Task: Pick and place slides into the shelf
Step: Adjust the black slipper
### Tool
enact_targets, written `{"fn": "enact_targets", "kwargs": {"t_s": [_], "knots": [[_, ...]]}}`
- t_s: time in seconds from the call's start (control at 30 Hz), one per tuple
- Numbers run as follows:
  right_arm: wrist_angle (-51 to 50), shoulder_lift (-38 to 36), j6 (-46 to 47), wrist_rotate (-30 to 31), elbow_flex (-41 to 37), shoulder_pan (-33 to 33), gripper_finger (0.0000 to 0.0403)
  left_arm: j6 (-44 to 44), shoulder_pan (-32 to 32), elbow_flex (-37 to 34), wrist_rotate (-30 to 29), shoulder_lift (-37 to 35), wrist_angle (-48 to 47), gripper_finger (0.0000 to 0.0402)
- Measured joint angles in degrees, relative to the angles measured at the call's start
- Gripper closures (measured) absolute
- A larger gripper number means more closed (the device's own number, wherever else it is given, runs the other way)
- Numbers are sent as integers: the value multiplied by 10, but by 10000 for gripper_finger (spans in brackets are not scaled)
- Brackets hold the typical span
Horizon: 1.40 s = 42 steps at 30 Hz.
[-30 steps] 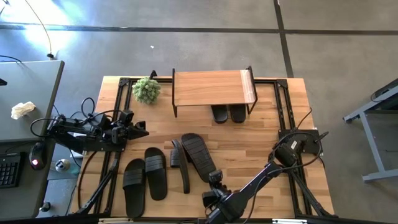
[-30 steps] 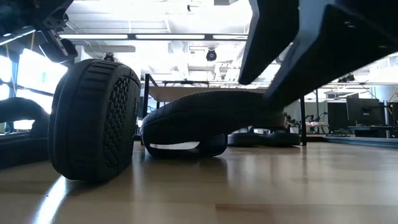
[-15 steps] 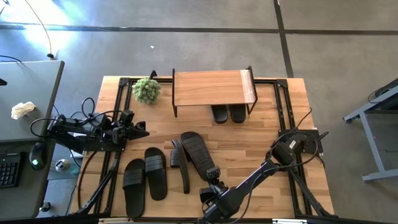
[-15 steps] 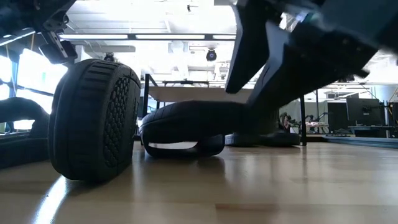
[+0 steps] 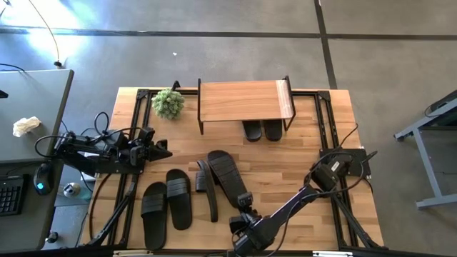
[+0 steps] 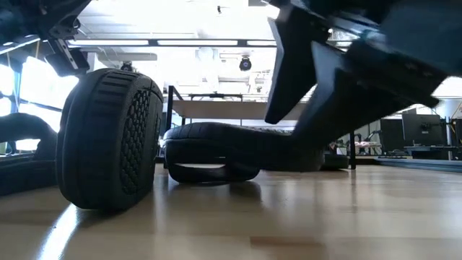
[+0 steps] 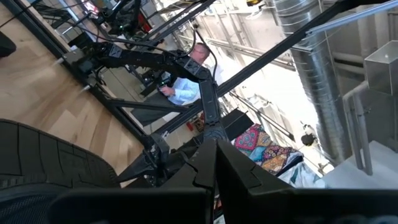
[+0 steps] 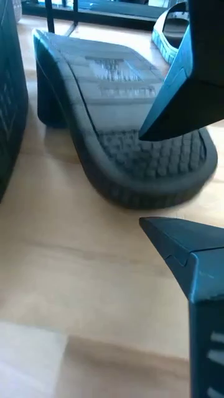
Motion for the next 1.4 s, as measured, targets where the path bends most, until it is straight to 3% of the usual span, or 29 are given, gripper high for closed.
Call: {"fn": "enact_targets", "kwargs": {"t_s": [0.57, 0.73, 1.07, 1.4], "knots": [[2, 33, 25, 22, 0, -27, 210, 0, 0, 0, 1, 0, 0, 401], [-7, 35, 67, 51, 0, -27, 250, 0, 0, 0, 1, 0, 0, 401], [-24, 35, 181, 60, 3, -27, 392, 0, 0, 0, 1, 0, 0, 401], [-42, 35, 332, 74, 19, -11, 402, 0, 0, 0, 1, 0, 0, 401]]}}
